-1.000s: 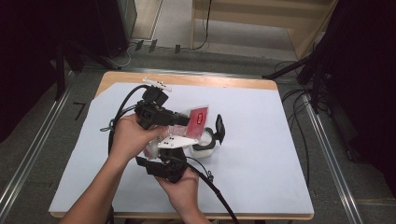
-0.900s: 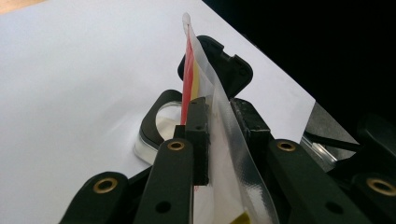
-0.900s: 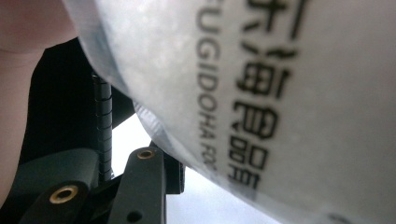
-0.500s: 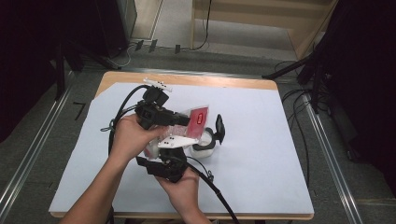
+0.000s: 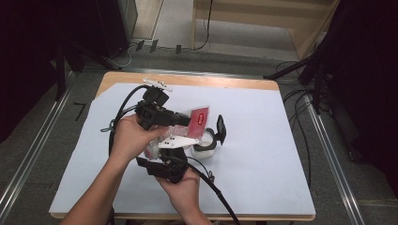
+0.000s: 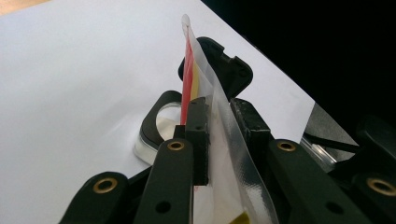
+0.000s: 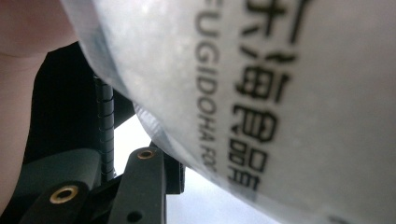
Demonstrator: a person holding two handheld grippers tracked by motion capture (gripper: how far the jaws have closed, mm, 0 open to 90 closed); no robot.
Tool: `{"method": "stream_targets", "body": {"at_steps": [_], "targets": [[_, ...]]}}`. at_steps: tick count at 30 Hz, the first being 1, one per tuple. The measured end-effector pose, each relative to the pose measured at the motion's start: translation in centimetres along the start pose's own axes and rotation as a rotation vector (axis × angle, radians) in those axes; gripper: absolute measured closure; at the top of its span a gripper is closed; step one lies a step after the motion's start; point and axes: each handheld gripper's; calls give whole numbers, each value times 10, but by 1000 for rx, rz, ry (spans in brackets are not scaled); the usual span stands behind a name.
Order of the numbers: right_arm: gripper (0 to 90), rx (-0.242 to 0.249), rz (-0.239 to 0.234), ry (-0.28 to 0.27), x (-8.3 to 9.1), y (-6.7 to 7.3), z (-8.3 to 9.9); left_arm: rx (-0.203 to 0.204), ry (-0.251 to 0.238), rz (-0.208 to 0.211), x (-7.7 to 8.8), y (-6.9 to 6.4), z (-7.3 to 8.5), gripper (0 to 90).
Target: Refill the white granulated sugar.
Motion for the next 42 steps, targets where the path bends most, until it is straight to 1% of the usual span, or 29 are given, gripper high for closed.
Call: {"method": "stream_targets", "body": {"at_steps": [12,28,36,42], "targets": [[629,4,5,-4,0,0,1,-6,4,0,0,-1,0,784],[629,2,8,-4,0,0,0,-3,0,2,-1,-1,0,783],[628,-4,3,-9,0,0,-1,-9,-1,-11,1,-3,-1,780],[628,-5,4,-12,0,0,-1,-6,-8,-2,0,-3,-1,778]]}}
Point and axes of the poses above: each handheld gripper's, and its own axes: x roughly backward along the jaws, z roughly out of its underside, y roughly to its left, and after that the axes turned 9 degrees about x, right-handed
